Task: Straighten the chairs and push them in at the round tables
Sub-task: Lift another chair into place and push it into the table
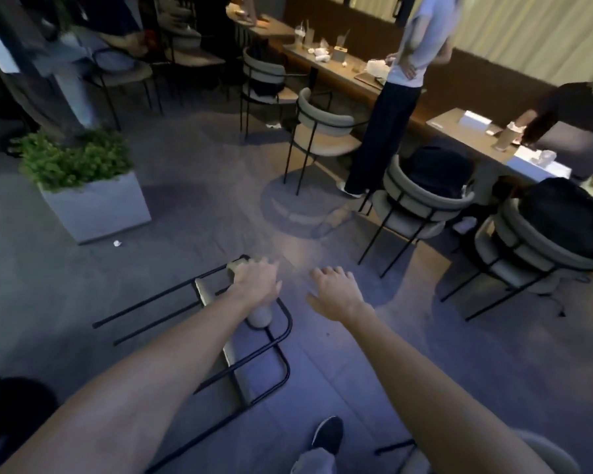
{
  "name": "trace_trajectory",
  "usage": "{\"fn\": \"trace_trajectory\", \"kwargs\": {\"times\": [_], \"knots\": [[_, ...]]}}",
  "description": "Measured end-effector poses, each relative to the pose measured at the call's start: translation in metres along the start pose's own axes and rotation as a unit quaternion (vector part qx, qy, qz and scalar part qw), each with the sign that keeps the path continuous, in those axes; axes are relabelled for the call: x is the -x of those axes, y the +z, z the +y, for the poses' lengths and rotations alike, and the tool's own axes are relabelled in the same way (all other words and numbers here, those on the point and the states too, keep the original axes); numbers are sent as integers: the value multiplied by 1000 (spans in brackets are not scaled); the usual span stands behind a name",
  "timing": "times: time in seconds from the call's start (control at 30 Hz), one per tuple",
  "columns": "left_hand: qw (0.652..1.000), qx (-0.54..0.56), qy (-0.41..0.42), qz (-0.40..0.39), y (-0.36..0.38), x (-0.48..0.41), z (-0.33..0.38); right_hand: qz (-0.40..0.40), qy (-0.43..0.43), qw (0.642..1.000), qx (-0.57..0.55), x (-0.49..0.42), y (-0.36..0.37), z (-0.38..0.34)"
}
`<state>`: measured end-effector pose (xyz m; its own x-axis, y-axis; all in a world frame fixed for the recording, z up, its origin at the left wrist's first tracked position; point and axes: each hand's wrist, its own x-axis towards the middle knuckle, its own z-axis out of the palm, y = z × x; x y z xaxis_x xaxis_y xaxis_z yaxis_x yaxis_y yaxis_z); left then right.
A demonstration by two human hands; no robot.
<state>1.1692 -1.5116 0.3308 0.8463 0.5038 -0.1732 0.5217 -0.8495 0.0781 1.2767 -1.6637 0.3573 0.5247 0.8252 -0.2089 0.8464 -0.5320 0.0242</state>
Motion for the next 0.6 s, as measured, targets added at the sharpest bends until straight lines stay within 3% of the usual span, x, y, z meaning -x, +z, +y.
{"fn": "trace_trajectory", "kwargs": {"times": [0.3,0.6], "knots": [[985,17,-164,-59,28,-145,45,-37,-124,991,19,-169,4,119],[947,89,-298,-85,47,-244,12,-69,-280,954,76,-339,13,127]]}}
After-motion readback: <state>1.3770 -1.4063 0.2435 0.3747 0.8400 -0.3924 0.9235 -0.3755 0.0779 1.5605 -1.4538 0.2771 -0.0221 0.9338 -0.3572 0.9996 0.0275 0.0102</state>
